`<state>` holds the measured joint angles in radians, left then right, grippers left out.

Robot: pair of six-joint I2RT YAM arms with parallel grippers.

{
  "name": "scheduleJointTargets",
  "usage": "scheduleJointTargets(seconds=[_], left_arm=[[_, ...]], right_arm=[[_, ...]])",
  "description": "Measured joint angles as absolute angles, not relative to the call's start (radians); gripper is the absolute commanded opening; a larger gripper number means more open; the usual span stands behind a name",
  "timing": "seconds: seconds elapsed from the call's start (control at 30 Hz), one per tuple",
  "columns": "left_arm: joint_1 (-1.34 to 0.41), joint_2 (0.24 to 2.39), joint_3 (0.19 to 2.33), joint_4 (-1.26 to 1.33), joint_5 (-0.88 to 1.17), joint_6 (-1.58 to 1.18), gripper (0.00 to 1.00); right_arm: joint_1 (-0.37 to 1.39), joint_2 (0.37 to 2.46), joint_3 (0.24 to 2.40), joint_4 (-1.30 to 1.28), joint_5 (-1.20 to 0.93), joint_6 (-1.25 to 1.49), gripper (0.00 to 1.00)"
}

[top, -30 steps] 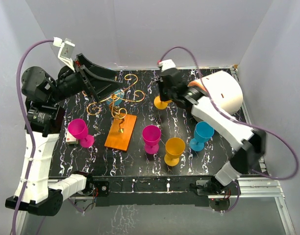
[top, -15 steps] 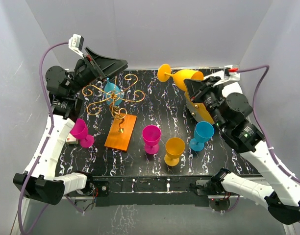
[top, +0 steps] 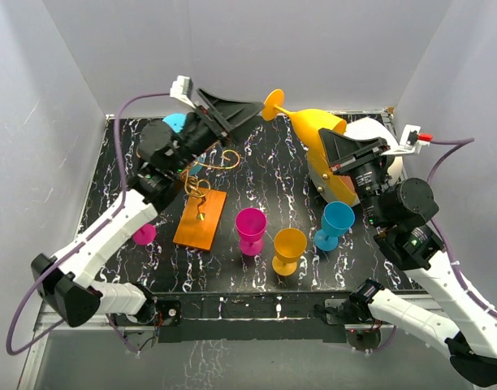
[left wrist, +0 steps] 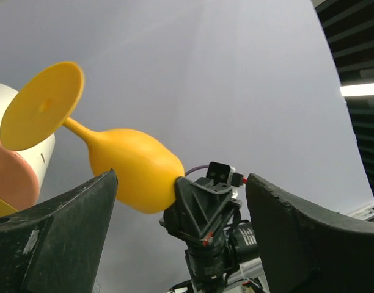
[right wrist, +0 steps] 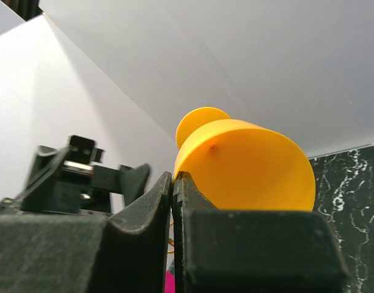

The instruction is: Place the wine glass upside down on the wine glass rack

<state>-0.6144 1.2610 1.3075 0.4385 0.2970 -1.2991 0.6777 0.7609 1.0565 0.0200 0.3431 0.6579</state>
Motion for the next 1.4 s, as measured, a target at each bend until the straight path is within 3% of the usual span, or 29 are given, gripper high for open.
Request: scheduleJointTargets(seconds=[0.27, 0.57, 1.03, 1.17, 1.27, 1.4], left_arm=[[-0.783, 1.384, 1.299, 0.460, 0.056, -1.256, 0.73], [-0.805, 1.417, 1.322, 0.498, -0.079, -1.259, 0.57], [-0.807, 1.511, 1.377, 0.555, -0.094, -1.331, 0.20], [-0.807, 1.511, 1.382, 0.587, -0.092, -1.331, 0.17], [-0.804, 1.515, 1.398, 0.590, -0.079, -1.320, 0.00], [-0.801, 1.517, 1.423, 0.599, -0.066, -1.290, 0.00]], right_arm=[[0.678, 0.720, 1.030, 0.062, 0.369, 0.736, 0.00], [0.678, 0.713, 1.018, 0.086, 0.361, 0.769, 0.00], [0.672, 0.703, 0.983, 0.111, 0.236, 0.788, 0.00], [0.672, 0.709, 0.983, 0.111, 0.199, 0.793, 0.00], [0.672, 0.718, 0.983, 0.103, 0.187, 0.803, 0.00], [0.672, 0.720, 0.983, 0.095, 0.179, 0.818, 0.02]])
